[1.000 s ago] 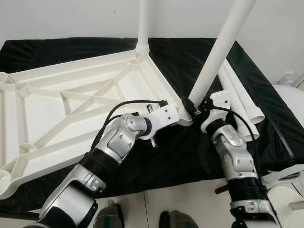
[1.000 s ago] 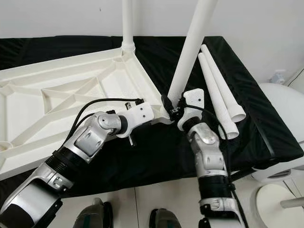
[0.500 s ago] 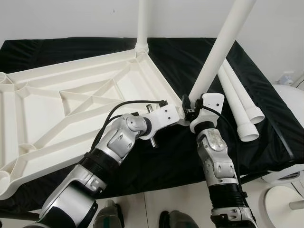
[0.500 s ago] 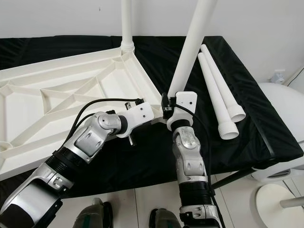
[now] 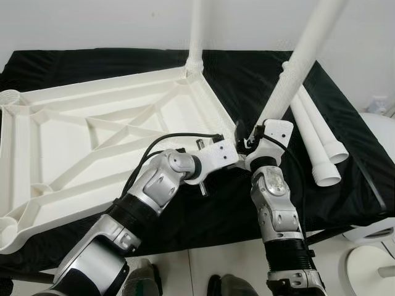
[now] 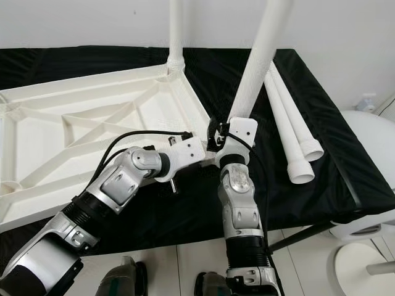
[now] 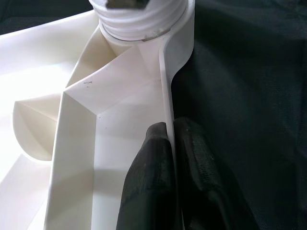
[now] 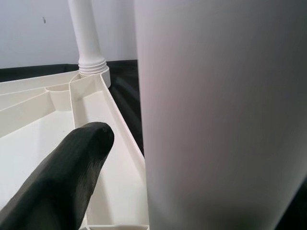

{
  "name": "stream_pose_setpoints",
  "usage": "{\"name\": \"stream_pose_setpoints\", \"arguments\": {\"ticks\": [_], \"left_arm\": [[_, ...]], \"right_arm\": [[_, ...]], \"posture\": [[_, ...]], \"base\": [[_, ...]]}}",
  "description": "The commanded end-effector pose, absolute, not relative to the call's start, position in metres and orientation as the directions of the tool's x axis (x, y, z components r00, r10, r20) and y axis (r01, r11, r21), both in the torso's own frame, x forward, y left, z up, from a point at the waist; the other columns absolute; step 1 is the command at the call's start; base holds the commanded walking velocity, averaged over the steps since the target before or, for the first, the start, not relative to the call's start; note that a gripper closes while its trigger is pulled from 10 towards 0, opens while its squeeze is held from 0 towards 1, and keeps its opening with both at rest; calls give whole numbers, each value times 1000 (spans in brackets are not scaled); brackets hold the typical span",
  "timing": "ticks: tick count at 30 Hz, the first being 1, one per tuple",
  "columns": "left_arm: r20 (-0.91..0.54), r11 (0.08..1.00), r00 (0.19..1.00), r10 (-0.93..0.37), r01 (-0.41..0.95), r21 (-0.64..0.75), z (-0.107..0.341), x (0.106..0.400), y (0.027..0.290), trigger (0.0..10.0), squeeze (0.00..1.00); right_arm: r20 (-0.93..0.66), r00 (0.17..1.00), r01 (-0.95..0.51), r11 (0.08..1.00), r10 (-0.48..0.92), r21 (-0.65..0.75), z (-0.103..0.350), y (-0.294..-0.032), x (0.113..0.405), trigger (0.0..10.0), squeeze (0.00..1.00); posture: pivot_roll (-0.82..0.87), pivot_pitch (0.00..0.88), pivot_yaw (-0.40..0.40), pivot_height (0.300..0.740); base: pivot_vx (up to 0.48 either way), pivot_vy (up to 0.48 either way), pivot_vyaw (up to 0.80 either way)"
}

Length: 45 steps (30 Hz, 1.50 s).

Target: Building children table

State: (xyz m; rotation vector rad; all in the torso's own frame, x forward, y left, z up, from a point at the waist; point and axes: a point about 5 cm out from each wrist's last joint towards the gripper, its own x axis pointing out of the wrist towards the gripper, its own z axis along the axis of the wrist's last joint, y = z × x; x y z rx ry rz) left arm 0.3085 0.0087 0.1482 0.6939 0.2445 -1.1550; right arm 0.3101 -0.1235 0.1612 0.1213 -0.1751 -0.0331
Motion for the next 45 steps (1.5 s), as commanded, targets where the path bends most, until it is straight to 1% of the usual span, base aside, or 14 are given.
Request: {"name": "stream_pose_setpoints", "arguments": {"ticks": [1, 6, 7, 8, 9, 14, 19, 21, 25, 39, 40, 43, 44, 45], "left_arm": [[-481, 171, 368, -795, 898, 405, 156, 302, -4, 10000, 0], [-481, 175, 373, -794, 897, 407, 157, 303, -4, 10000, 0], [-480, 176, 374, -793, 897, 406, 157, 304, -3, 10000, 0], [-480, 176, 374, -793, 897, 406, 157, 304, -3, 10000, 0], [-480, 177, 374, -793, 897, 406, 157, 304, -3, 10000, 0], [-481, 179, 375, -793, 897, 404, 157, 304, -3, 10000, 0], [-480, 179, 374, -793, 897, 404, 158, 305, -2, 10000, 0], [-480, 179, 374, -793, 897, 404, 158, 305, -2, 10000, 0], [-481, 179, 376, -792, 897, 405, 158, 305, -2, 10000, 0], [-480, 179, 379, -791, 894, 411, 160, 307, -2, 10000, 0], [-480, 179, 379, -791, 894, 411, 160, 307, -2, 10000, 0], [-481, 179, 379, -791, 894, 411, 160, 307, -1, 10000, 0], [-481, 179, 379, -790, 894, 411, 160, 307, -1, 10000, 0], [-481, 179, 380, -790, 894, 411, 160, 307, -1, 10000, 0]], "right_arm": [[168, 984, 34, 991, -56, 129, 160, -126, 308, 10000, 1000], [158, 987, -31, 994, 13, 108, 156, -142, 310, 10000, 1000], [153, 987, -65, 993, 50, 99, 155, -145, 311, 10000, 910], [153, 987, -65, 993, 50, 99, 155, -145, 311, 10000, 910], [152, 984, -112, 990, 97, 89, 154, -148, 312, 10000, 0], [147, 973, -188, 979, 176, 74, 153, -156, 313, 10000, 0], [90, 877, -469, 882, 471, -47, 149, -166, 312, 10000, 0], [90, 877, -469, 882, 471, -47, 149, -166, 312, 10000, 0], [17, 795, -602, 792, 606, -103, 146, -177, 312, 10000, 0], [-5, 734, -670, 724, 679, -163, 159, -200, 323, 10000, 0], [-11, 729, -676, 718, 684, -163, 158, -201, 323, 8824, 0], [-17, 727, -679, 715, 687, -164, 158, -203, 323, 8863, 0], [-21, 726, -680, 715, 687, -163, 157, -204, 323, 7412, 0], [-23, 725, -682, 713, 688, -162, 157, -205, 323, 7412, 0]], "posture": [[-34, 43, -47, 740], [-35, 51, -42, 740], [-35, 55, -40, 740], [-35, 55, -40, 740], [-38, 58, -34, 740], [-39, 59, -33, 740], [-41, 62, -25, 740], [-41, 62, -25, 740], [-39, 58, -24, 740], [-34, 54, -20, 740], [-34, 54, -19, 740], [-33, 56, -20, 740], [-33, 56, -20, 740], [-33, 56, -20, 740]], "base": [[0, 0, 0], [0, 0, 0], [0, 0, 0], [0, 0, 0], [0, 0, 0], [0, 0, 0], [0, 0, 0], [0, 0, 0], [0, 0, 0], [0, 0, 0], [0, 0, 0], [0, 0, 0], [0, 0, 0], [0, 0, 0]]}}
